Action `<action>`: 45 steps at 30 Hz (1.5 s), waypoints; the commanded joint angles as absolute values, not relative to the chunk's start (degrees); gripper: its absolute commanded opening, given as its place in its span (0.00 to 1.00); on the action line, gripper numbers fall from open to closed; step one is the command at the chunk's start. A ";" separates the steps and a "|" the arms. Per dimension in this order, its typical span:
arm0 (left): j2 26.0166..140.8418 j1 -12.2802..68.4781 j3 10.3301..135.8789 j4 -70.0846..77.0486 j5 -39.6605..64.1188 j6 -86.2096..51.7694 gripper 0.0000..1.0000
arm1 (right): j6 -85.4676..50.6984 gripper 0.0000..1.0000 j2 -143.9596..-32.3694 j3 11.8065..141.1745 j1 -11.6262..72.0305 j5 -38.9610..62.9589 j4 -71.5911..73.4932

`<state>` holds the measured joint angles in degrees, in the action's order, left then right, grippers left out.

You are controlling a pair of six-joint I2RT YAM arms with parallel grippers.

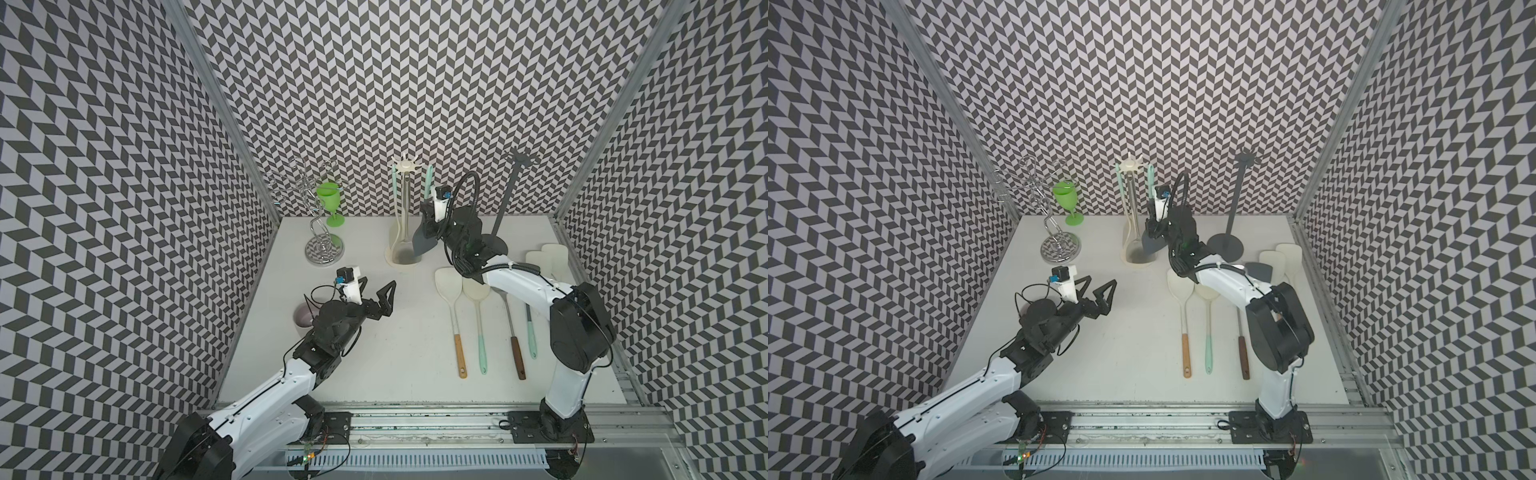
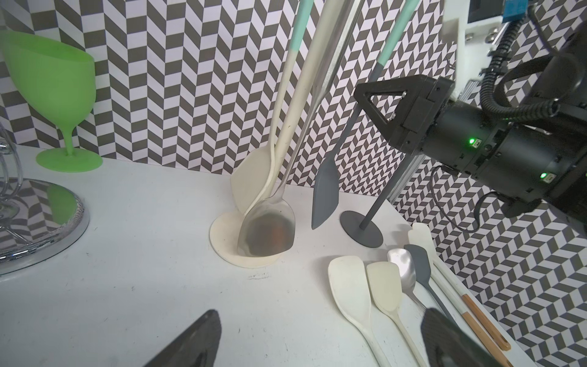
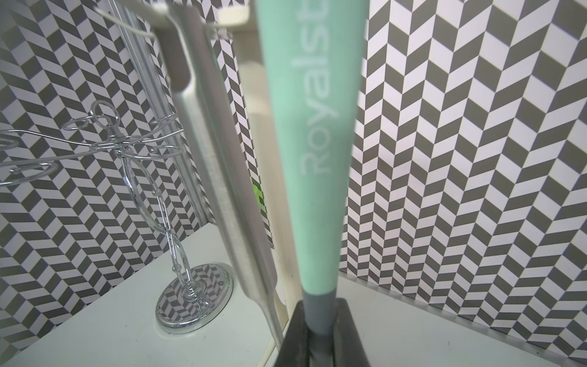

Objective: Take the spatula off the kitchen utensil rack
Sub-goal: Take off the spatula from the rack, then place the spatula at the center of the board.

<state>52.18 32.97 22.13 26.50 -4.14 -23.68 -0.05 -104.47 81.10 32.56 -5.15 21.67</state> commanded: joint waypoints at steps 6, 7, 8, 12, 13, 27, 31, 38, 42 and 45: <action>50.31 32.89 21.10 27.95 -2.81 -23.94 1.00 | 8.48 0.00 -94.03 73.63 32.87 -1.27 16.30; 49.99 32.94 21.01 28.20 -2.41 -24.11 1.00 | 9.52 0.00 -93.03 72.69 32.87 -0.38 14.38; 49.69 32.96 20.85 28.29 -2.19 -24.25 1.00 | 10.27 0.00 -92.20 71.87 32.87 0.02 12.83; 47.94 33.18 19.72 30.10 -0.49 -24.69 1.00 | 11.78 0.00 -88.14 67.68 33.72 -0.17 8.33; 47.50 33.22 19.44 30.58 -0.04 -24.78 1.00 | 12.09 0.00 -87.11 66.59 34.00 -0.01 7.88; 47.41 32.48 27.49 23.05 8.51 -33.48 1.00 | 12.53 0.00 -79.61 57.16 42.79 -1.01 0.33; 49.68 30.02 30.48 21.96 15.90 -36.42 1.00 | 14.08 0.00 -80.52 56.74 46.12 -2.59 -0.22; 52.07 22.05 33.71 19.20 25.96 -41.66 1.00 | 16.92 0.00 -83.14 59.14 50.70 -4.37 -2.10; 55.04 16.71 35.96 16.68 32.42 -42.28 0.92 | 19.25 0.00 -83.69 59.16 53.20 -5.94 -2.37; 57.30 14.03 36.65 15.56 36.19 -42.08 0.73 | 19.61 0.00 -83.99 59.15 54.14 -7.48 -2.11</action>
<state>56.03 15.88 34.83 18.20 29.61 -41.58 17.28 -83.53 57.49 53.30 -5.28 -4.78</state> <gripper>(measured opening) 0.783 0.114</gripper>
